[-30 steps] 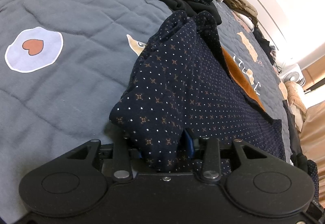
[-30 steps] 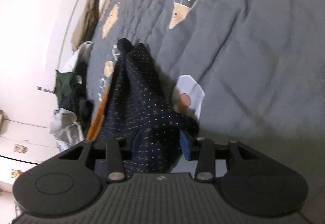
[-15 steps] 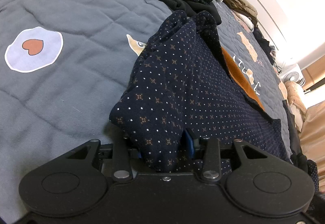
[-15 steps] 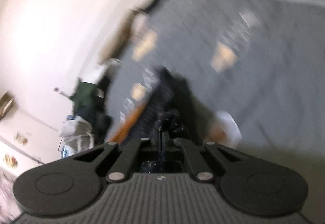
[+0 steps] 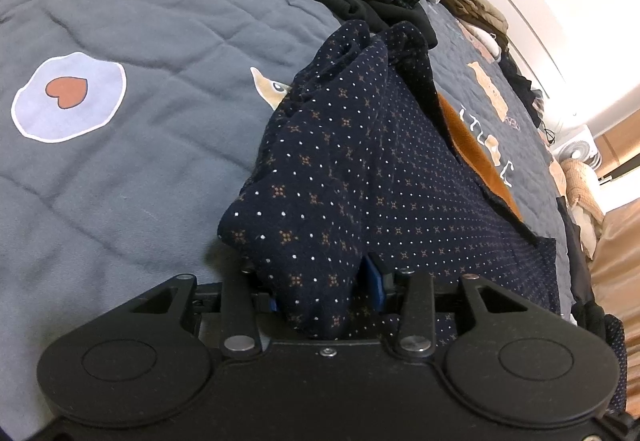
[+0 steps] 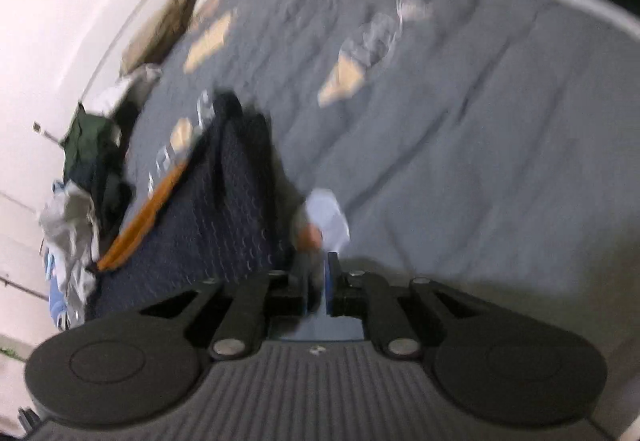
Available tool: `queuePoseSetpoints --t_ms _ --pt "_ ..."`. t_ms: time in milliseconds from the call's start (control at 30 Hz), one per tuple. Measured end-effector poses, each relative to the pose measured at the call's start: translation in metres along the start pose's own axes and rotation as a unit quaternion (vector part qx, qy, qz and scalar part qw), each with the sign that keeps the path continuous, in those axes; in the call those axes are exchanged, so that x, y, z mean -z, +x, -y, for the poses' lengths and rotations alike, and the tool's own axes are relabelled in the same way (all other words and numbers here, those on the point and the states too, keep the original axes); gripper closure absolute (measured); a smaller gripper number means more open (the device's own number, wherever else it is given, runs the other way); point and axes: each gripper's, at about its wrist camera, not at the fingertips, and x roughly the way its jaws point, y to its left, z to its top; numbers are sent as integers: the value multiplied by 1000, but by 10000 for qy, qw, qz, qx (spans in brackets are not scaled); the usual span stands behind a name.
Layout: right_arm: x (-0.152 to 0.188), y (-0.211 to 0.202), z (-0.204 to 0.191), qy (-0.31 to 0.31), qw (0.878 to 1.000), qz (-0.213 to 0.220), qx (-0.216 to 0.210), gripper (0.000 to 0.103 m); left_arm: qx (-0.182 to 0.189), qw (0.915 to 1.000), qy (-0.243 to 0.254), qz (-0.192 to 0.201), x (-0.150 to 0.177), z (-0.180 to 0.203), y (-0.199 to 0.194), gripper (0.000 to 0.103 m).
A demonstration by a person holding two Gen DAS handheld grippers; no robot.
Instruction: Fold clothes
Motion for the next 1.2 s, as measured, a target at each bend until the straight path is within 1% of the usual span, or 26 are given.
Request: queuePoseSetpoints --t_ms 67,200,267,367,467,500,533,567,633,700,733,767,800,867,933,967,1033,1100,1200 --pt "-6 -10 -1 81 9996 183 -222 96 1 10000 -10 6 0 0 0 63" --pt "-2 -13 -4 148 9971 259 -695 94 -4 9999 -103 48 3 0 -4 63" --pt "4 -3 -12 -76 9981 -17 -611 93 -7 9998 -196 83 6 -1 -8 63" --pt "14 9 -12 -225 9989 -310 -259 92 25 9996 -265 106 14 0 -14 60" --pt "19 11 -8 -150 9991 -358 -153 90 65 9996 -274 88 15 0 -15 55" --pt "20 11 -8 -95 9993 -333 -171 88 82 9995 -291 87 14 0 -13 53" --pt "20 12 -7 -36 9993 -317 -193 83 110 9993 -342 104 13 -1 -12 53" --pt "20 14 -7 35 9992 -338 -231 81 142 9990 -403 128 13 -2 -10 52" --pt "22 17 -5 138 9987 -382 -292 72 227 9983 -498 199 10 -4 -4 52" --pt "24 20 -6 154 9987 -399 -291 70 309 9976 -561 253 7 -6 2 56" --pt "24 21 -7 141 9987 -398 -273 69 341 9972 -596 289 6 -8 4 62" --pt "25 22 -8 129 9988 -397 -256 69 394 9967 -631 329 5 -11 4 83" --pt "25 23 -9 125 9989 -391 -241 69 455 9961 -666 367 4 -14 4 86" --pt "24 21 -8 182 9990 -341 -233 69 553 9944 -708 551 5 -14 -6 89" --pt "22 20 -7 240 9990 -290 -225 69 679 9927 -698 709 7 -12 -21 89" --pt "22 19 -7 268 9990 -265 -221 69 769 9920 -654 755 8 -10 -29 90" --pt "20 16 -6 307 9990 -227 -238 69 822 9920 -558 773 11 -9 -44 90" --pt "19 15 -8 234 9992 -231 -225 69 710 9942 -487 650 16 -10 -48 90" --pt "18 11 -14 115 9995 -200 -210 69 438 9972 -452 392 25 -17 -42 90"
